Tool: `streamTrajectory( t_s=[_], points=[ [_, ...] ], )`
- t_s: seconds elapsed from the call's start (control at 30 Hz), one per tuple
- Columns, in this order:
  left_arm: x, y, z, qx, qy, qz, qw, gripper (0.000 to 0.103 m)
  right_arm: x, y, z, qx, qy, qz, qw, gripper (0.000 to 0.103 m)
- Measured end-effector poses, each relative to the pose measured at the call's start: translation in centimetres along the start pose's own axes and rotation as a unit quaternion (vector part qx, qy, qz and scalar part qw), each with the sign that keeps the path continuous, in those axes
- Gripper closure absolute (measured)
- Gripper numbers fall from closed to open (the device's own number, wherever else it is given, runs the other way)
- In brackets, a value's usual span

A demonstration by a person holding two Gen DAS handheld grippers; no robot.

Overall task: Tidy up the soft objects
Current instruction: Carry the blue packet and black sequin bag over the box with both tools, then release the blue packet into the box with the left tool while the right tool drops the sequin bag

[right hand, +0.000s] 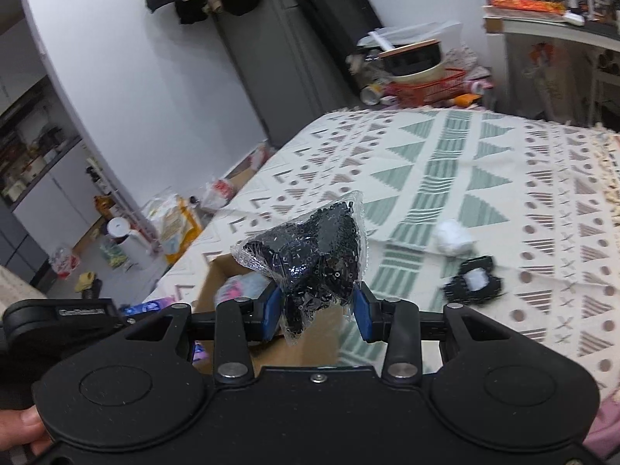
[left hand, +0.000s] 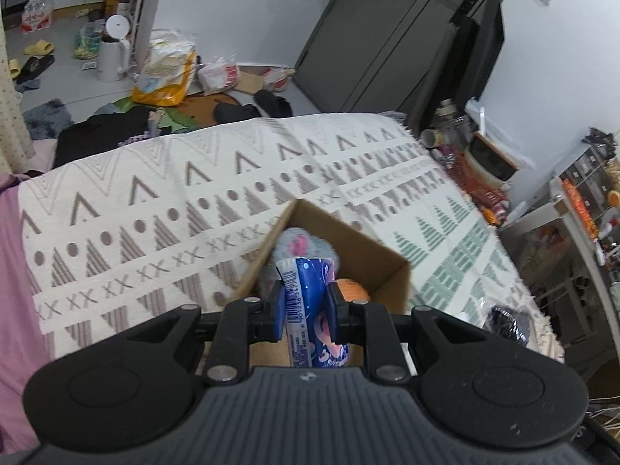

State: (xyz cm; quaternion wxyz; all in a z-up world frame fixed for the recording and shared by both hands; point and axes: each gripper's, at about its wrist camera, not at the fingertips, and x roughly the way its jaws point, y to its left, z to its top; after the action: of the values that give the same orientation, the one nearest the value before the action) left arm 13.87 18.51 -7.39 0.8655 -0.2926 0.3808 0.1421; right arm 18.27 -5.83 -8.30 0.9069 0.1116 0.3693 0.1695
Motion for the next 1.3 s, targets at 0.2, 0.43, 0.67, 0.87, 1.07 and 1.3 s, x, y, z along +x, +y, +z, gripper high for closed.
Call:
streamTrajectory(
  t_s=[0.2,0.43,0.67,0.87,1.07,1.3],
  points=[
    [0.6,1.0,0.3,-0.002,0.008,0.015,0.9998,0.082,1.0,1.7,-0.4,-0.022,0.008,0.021,1.000,0.065],
    [1.1,1.3,0.3,-0.004,0.024,0.041,0.9988,0.074,1.6,1.6,-1.0,-0.021,0.017,0.031,0.999,0.065],
    [0.4,0.7,0.3,-0.002,0.013,0.044,0.9989,0.057,2.0,1.0,-1.4,-0.009,0.025,0.052,0.998,0.063],
    [-0.1,0.2,0.2,-0.003,0.009,0.054,0.9985,0.052,2.4,0.8,-1.6,-0.007,0.041,0.075,0.996,0.047],
    [-0.6,-1.2,-0.1,0.010,-0.005,0.072,0.9973,0.048,0.4,-0.4,-0.9,-0.002,0.023,0.076,0.997,0.032],
    [-1.7,-4.3,-1.3,0.037,-0.015,0.069,0.9968,0.039,-2.2,-3.1,0.0,-0.003,0.014,0.049,0.999,0.019]
  ],
)
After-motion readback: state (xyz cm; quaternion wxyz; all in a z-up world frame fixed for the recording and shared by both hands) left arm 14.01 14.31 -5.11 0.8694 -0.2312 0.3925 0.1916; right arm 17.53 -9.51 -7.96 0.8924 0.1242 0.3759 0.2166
